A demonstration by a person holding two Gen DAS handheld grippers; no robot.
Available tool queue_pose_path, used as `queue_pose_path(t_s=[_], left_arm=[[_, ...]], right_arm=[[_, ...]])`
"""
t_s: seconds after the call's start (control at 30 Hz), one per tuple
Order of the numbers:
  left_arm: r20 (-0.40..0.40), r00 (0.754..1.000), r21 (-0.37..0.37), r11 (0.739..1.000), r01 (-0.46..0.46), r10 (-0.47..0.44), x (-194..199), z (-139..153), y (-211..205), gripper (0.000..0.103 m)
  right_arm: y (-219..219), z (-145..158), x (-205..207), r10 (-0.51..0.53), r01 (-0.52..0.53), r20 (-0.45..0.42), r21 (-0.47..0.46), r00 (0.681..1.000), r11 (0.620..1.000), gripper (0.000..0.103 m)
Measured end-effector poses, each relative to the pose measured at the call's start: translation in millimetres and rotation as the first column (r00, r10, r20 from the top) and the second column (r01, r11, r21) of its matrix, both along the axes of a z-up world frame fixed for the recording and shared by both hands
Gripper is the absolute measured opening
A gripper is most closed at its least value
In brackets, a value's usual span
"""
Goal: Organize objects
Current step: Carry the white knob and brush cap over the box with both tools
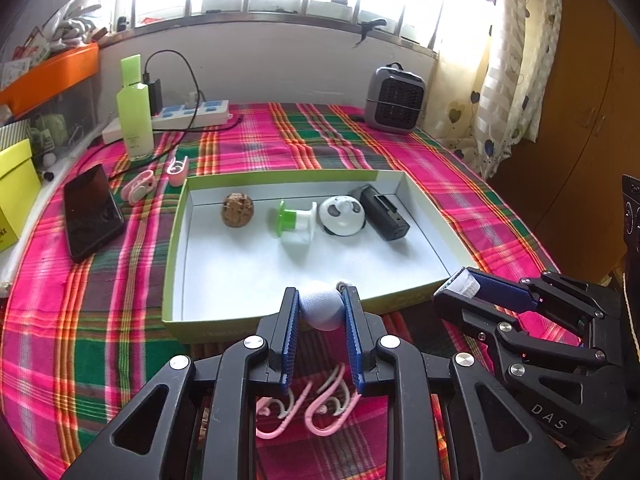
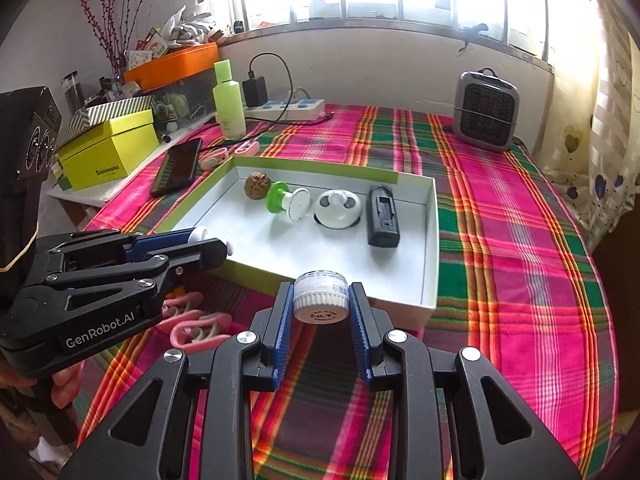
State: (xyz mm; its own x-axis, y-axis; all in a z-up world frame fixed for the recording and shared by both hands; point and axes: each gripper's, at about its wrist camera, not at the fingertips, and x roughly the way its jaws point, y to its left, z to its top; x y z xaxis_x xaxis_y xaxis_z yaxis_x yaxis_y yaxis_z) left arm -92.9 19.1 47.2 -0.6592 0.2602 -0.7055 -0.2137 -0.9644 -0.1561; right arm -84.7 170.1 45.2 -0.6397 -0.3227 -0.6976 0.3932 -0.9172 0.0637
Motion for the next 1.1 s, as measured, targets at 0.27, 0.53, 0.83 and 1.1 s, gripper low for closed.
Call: queue_pose_path(t_s=[0.27,0.53,0.83,1.1], left_arm=[[0.003,0.999,-0.004,0.999,-0.033,0.033,-9,-2,-15,0.020],[0.003,0.998,-0.007,0.998,-0.061,0.061,-19,-2,-29,0.020],[0.022,0.995,-0.010,0.995,-0.095,0.095,-39,-9,-42,0.020],[0.031,0.995,-0.030,0.995,-0.099,0.100,-55,-14,-47,0.020]], right_arm=[[-14,0,-10,0.026,-0.026,0.001,0.002,1.000,1.000,0.029],[-26,-1,-21,0.041,-0.041,0.007,0.003,0.999,0.999,0.029],[-41,-8,-39,0.061,-0.061,0.024,0.014,0.998,0.998,0.029],[-54,-15,-51,0.089,-0.090,0.045,0.018,0.995,0.996,0.029]])
